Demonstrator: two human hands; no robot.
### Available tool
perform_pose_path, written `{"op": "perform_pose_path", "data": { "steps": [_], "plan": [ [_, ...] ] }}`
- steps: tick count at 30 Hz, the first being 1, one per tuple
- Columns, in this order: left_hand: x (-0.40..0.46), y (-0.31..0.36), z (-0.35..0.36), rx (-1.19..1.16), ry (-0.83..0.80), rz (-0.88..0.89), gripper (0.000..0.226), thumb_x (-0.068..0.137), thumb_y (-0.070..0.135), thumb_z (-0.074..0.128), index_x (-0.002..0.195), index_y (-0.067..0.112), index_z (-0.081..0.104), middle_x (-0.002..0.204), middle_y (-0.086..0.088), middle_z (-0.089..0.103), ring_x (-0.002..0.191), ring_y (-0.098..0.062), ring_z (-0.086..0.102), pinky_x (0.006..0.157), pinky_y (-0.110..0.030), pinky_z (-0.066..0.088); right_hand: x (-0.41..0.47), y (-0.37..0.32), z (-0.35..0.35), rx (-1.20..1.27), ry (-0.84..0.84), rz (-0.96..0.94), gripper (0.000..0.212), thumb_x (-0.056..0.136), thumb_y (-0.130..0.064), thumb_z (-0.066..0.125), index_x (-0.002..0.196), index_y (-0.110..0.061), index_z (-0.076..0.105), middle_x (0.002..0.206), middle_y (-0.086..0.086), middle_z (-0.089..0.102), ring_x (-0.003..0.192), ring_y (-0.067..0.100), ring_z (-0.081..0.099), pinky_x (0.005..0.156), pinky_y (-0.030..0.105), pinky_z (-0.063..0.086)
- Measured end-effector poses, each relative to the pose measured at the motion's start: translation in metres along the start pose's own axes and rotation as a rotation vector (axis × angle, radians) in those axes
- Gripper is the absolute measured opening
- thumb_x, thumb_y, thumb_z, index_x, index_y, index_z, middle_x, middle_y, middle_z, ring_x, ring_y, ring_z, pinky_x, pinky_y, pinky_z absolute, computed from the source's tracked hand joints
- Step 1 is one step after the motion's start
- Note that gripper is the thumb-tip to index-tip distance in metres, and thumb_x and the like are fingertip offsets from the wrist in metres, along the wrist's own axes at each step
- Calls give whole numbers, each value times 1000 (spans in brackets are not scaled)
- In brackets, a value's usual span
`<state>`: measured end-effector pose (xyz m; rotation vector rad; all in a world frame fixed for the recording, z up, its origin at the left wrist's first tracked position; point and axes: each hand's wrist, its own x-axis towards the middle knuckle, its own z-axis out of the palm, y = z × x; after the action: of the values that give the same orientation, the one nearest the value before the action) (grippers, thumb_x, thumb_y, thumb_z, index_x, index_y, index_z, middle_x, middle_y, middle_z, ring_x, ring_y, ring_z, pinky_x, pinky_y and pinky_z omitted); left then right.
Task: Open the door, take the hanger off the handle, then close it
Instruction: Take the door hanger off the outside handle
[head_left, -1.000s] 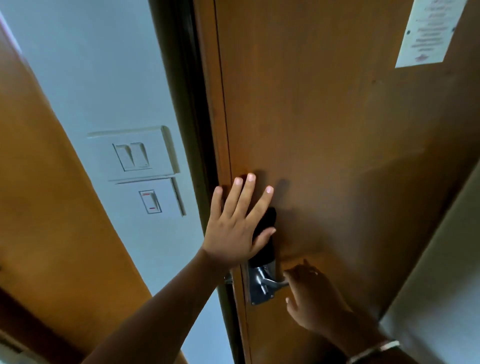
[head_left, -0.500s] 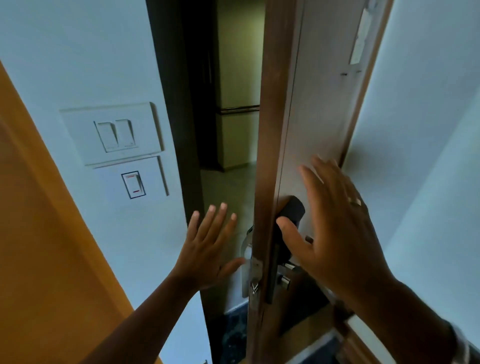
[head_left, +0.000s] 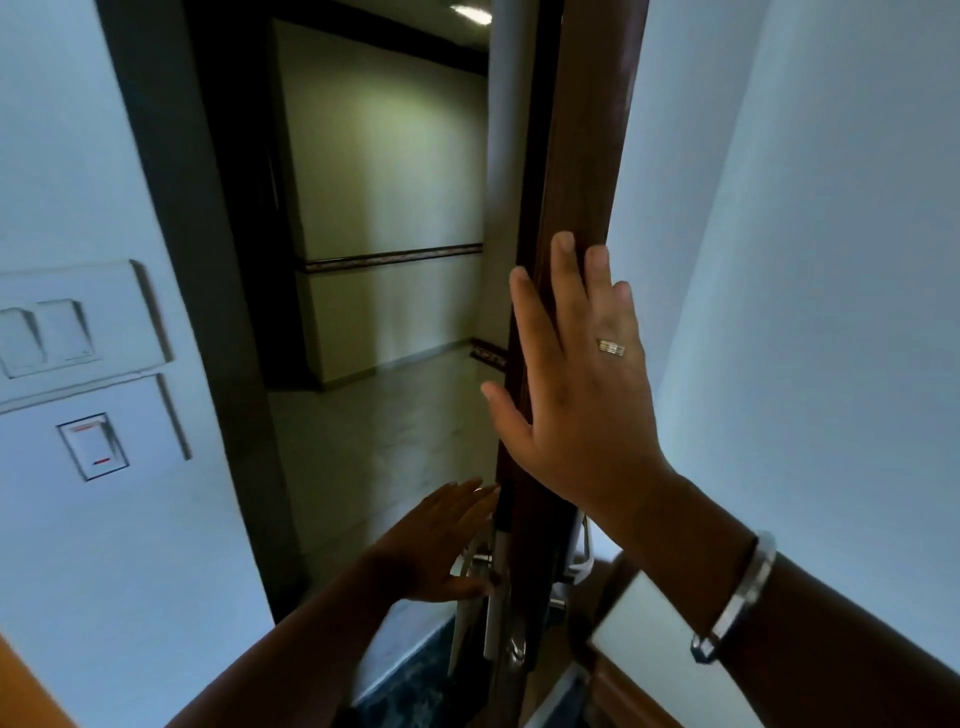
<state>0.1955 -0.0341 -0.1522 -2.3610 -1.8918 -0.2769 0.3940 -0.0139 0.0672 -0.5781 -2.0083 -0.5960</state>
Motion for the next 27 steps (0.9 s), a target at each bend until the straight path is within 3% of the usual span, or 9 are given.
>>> {"op": "perform_pose_path", "data": {
  "steps": [3, 6, 10, 13, 16, 19, 22, 27],
  "plan": [
    [17, 13, 0, -102, 27, 56, 101, 83, 85, 37, 156, 22, 4, 161, -13, 21, 148, -28, 20, 118, -49, 11, -6, 10, 6, -69, 58, 71, 81, 90, -46, 57, 152, -5, 24, 160, 24, 16, 148, 38, 8, 119, 43, 2],
    [34, 28, 5, -167, 31, 101, 99, 81, 85, 43, 151, 19, 19, 154, -14, 41, 139, -31, 38, 115, -37, 20, -11, 22, 13, -149, 130, 128, 78, 91, -44, 56, 151, -5, 26, 158, 24, 22, 147, 37, 12, 121, 41, 2],
    [54, 39, 15, -260, 41, 151, 93, 79, 78, 57, 144, 15, 39, 142, -7, 50, 128, -22, 46, 110, -35, 38, -19, 40, 18, -222, 274, 134, 73, 90, -42, 55, 148, -3, 34, 153, 27, 32, 145, 39, 22, 121, 47, 16],
    [64, 44, 18, -279, 28, 149, 89, 74, 75, 66, 135, 14, 47, 130, -1, 53, 115, -16, 49, 99, -37, 45, -25, 53, 17, -238, 302, 118, 73, 89, -42, 55, 148, -3, 35, 151, 28, 34, 144, 40, 24, 121, 47, 18],
    [66, 45, 17, -288, -6, 116, 88, 67, 79, 69, 127, 18, 47, 120, -1, 52, 104, -15, 49, 90, -31, 49, -27, 62, 14, -252, 313, 117, 72, 88, -42, 55, 146, -3, 38, 149, 30, 36, 142, 42, 24, 120, 49, 21],
    [70, 43, 13, -271, -58, 139, 88, 65, 81, 65, 128, 25, 40, 121, 1, 51, 104, -12, 47, 90, -30, 47, -30, 68, 11, -247, 319, 119, 70, 89, -42, 55, 145, -2, 40, 148, 31, 37, 142, 42, 24, 119, 49, 24],
    [77, 39, 4, -234, -61, 183, 76, 71, 71, 67, 128, 26, 43, 119, 3, 54, 101, -8, 45, 91, -30, 47, -32, 72, 9, -240, 313, 115, 70, 89, -41, 55, 145, -2, 41, 148, 32, 37, 141, 42, 24, 118, 50, 26],
    [80, 32, 1, -180, -239, 285, 58, 94, 34, 57, 148, 22, 39, 146, -5, 48, 131, -20, 46, 108, -40, 42, -34, 77, 7, -214, 307, 110, 69, 88, -40, 55, 144, -2, 42, 148, 32, 36, 141, 43, 24, 115, 52, 31]
  ]
}}
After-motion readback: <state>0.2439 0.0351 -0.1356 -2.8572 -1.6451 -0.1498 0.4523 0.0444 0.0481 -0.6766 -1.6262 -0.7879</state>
